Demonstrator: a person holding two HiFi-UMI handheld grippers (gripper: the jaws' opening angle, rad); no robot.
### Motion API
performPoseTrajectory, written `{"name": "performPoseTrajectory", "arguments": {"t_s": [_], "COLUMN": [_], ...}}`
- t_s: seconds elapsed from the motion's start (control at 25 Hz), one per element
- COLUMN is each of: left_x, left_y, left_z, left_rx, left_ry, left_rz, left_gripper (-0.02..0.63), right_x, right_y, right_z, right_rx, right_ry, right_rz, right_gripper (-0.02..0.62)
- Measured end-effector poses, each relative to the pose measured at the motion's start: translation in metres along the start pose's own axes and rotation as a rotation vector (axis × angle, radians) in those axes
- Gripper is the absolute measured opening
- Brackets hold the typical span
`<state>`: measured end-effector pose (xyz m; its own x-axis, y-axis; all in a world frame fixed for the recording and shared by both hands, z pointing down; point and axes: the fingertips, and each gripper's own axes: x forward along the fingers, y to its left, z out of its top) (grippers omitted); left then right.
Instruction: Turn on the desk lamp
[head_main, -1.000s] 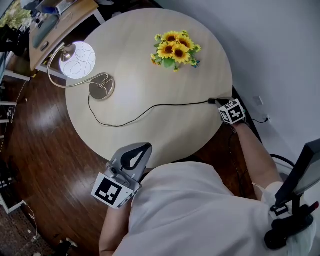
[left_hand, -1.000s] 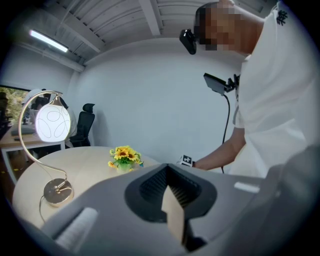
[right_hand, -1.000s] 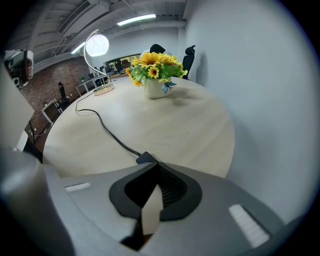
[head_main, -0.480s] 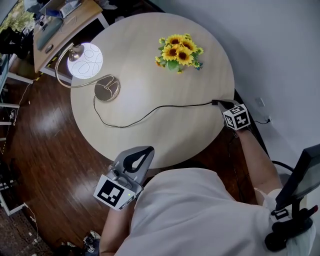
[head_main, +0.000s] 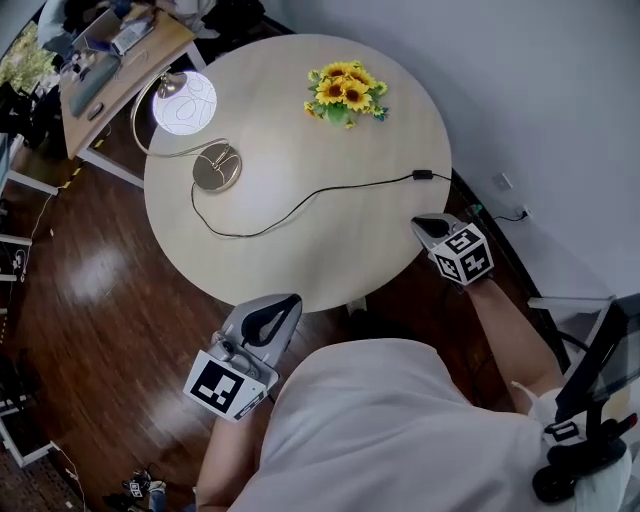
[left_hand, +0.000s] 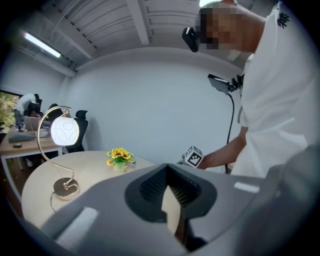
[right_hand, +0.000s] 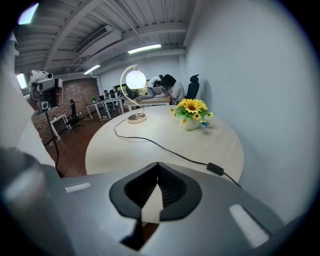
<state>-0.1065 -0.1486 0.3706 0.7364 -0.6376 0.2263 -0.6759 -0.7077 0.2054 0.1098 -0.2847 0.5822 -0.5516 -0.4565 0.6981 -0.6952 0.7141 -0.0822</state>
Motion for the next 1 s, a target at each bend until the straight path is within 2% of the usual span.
{"name": "performPoseTrajectory", "arguments": {"t_s": [0.2, 0.48, 0.84, 1.0], "left_x": [-0.067, -0.136, -0.170, -0.176], "left_y": [-0.040, -0.091, -0.153, -0.185], "left_z": [-0.020, -0.055, -0.077, -0.091], "left_rx": [0.036, 0.015, 0.027, 0.047], "left_ry": [-0.012, -0.006, -0.007, 0.002], "left_rz": [-0.059, -0.149, -0.204, -0.223], "left_gripper": [0.018, 0.018, 0.018, 0.018], "right_x": [-0.063, -0.145, -0.208, -0.242], "right_y": [0.096, 0.226, 0.308, 0.333], "right_z": [-0.004, -0.025, -0.022, -0.037], "right_rx": [-0.005, 0.040, 0.002, -0.013], "right_ry": [-0.081, -0.168, -0.272, -0.311], "right_rz": [-0.018, -0.028, 0.010, 0.020], "right_gripper": [0.003, 0.003, 0.003, 0.003]}}
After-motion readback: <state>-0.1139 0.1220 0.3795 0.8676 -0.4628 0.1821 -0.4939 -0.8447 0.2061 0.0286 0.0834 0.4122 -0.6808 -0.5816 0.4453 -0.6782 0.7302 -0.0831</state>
